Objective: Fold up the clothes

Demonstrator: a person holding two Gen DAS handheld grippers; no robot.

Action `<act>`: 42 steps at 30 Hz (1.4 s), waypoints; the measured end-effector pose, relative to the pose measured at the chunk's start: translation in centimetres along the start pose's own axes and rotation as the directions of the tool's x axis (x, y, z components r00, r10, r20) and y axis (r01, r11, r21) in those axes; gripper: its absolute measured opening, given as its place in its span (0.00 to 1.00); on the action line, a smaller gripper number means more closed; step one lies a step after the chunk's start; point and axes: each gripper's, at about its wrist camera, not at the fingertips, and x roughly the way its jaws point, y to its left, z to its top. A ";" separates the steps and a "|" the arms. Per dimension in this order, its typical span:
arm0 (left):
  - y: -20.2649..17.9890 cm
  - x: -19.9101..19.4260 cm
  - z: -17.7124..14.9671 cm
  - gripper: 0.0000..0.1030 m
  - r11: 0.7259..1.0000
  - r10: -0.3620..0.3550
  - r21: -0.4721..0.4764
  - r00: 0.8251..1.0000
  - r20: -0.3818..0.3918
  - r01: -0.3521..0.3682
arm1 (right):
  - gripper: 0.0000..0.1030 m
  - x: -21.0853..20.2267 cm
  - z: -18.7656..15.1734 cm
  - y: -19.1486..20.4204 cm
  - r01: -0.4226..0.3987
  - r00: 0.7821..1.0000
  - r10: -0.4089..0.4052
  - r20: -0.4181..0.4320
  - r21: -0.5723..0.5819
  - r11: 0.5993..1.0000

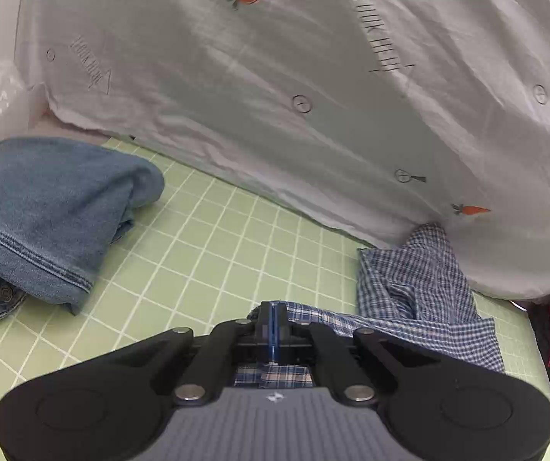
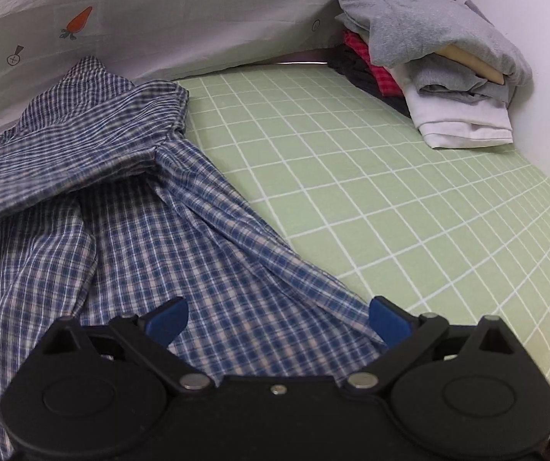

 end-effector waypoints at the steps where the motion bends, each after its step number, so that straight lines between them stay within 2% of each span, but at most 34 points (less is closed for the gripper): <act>1: 1.2 0.7 0.4 0.00 1.000 0.002 -0.013 1.000 -0.008 -0.002 | 0.99 -0.1 0.2 0.4 0.017 1.000 -0.017 -0.005 0.001 1.000; 5: 3.8 3.9 0.3 0.00 0.999 0.025 -0.029 0.997 -0.067 -0.027 | 0.99 -0.5 0.6 1.5 0.069 0.997 -0.070 -0.027 -0.017 0.997; 8: 4.5 4.9 -0.4 0.02 0.997 0.057 -0.044 0.993 -0.103 -0.062 | 0.99 -0.4 0.6 1.8 0.095 0.994 -0.097 -0.045 -0.047 0.994; 10: 4.9 5.3 -1.0 0.17 0.995 0.074 -0.056 0.990 -0.123 -0.081 | 0.99 -0.3 0.7 2.1 0.099 0.993 -0.103 -0.060 -0.055 0.994; 12: 4.8 4.7 -1.6 0.50 0.993 0.081 -0.077 0.989 -0.124 -0.091 | 0.99 -0.3 0.9 2.4 0.092 0.993 -0.096 -0.062 -0.066 0.994; 16: 3.4 2.8 -3.4 0.56 0.991 0.105 -0.071 0.985 -0.135 -0.116 | 0.99 -0.7 1.3 2.6 0.056 0.997 -0.059 -0.042 -0.067 0.996; 18: 2.5 1.5 -4.7 0.64 0.990 0.110 -0.074 0.984 -0.137 -0.120 | 0.99 -0.9 1.4 2.1 0.035 0.999 -0.036 -0.026 -0.056 0.998; 24: -1.9 -2.6 -9.6 0.70 0.994 0.098 -0.032 0.984 -0.145 -0.104 | 0.97 -2.8 0.7 -1.5 -0.032 0.999 0.032 0.043 0.004 0.999; 27: -4.6 -4.5 -12.5 0.70 0.997 0.080 0.013 0.982 -0.172 -0.079 | 0.91 -3.3 -0.6 -3.9 -0.052 0.997 0.051 0.051 0.020 0.998; 31: -8.0 -6.5 -16.0 0.72 0.996 0.072 0.073 0.979 -0.193 -0.058 | 0.78 -3.5 -2.4 -7.2 -0.072 0.997 0.071 0.024 0.036 0.997; 33: -9.4 -7.5 -17.6 0.72 0.995 0.065 0.091 0.978 -0.201 -0.047 | 0.75 -3.6 -3.1 -8.6 -0.088 0.996 0.087 0.008 0.049 0.995; 39: -12.2 -10.0 -21.3 0.72 0.991 0.082 0.121 0.975 -0.205 -0.057 | 0.72 -3.4 -4.6 -12.0 -0.131 0.991 0.132 -0.019 0.026 0.991; 42: -12.5 -11.1 -22.7 0.72 0.991 0.102 0.101 0.973 -0.205 -0.083 | 0.62 -2.9 -5.0 -13.4 -0.163 0.986 0.164 -0.038 0.029 0.986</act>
